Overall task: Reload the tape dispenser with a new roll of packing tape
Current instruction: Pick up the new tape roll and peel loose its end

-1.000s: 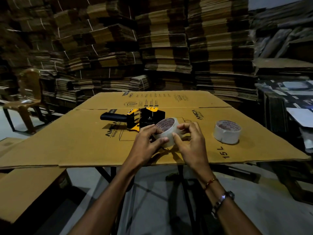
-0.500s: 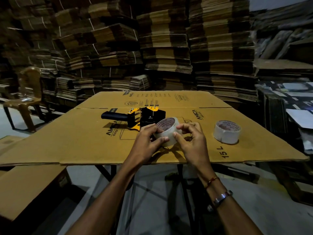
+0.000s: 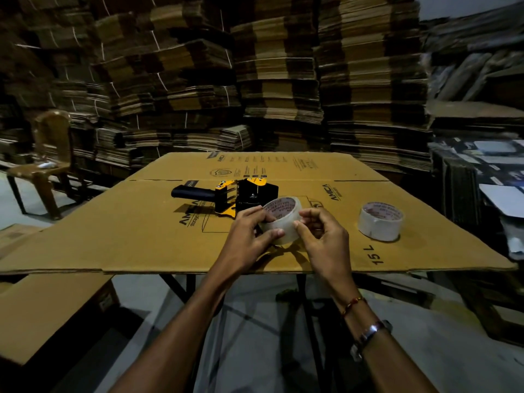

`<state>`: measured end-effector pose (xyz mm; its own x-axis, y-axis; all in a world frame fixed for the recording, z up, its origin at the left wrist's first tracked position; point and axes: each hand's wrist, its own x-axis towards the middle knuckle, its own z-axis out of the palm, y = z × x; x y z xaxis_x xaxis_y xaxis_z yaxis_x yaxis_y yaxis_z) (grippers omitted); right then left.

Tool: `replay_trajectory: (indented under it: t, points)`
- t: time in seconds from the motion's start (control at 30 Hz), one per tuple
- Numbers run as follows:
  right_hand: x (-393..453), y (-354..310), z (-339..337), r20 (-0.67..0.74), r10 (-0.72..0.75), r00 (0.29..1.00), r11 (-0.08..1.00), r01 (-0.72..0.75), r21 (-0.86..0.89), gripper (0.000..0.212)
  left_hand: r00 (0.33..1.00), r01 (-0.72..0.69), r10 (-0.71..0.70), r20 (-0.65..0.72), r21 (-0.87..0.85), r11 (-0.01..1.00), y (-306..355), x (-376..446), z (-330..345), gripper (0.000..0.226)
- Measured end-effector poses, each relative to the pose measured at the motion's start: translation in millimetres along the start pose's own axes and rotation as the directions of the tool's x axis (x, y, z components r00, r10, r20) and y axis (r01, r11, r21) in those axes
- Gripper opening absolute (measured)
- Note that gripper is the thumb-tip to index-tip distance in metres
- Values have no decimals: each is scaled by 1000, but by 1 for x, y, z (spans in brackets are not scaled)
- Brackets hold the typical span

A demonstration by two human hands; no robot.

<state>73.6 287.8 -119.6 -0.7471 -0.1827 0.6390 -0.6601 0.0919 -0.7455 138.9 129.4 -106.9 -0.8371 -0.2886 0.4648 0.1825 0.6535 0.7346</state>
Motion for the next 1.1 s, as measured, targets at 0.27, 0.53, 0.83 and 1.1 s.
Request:
replay_trajectory:
  t: [0.27, 0.53, 0.83, 1.1]
  points:
    - [-1, 2, 2, -52, -45, 998, 994, 40, -98, 7, 999, -36, 36, 17, -29, 999, -1, -1, 0, 20]
    - [-4, -2, 3, -30, -172, 985, 979, 167, -115, 12, 998, -54, 56, 42, -38, 998, -6, 1, 1, 23]
    - [-11, -8, 0, 72, -376, 924, 904, 383, -191, 16, 997, -29, 35, 73, -83, 996, -4, 4, -2, 17]
    - [30, -12, -46, 304, 260, 916, 925, -327, 195, 57, 915, 251, -22, 403, -524, 814, 3, -5, -24, 33]
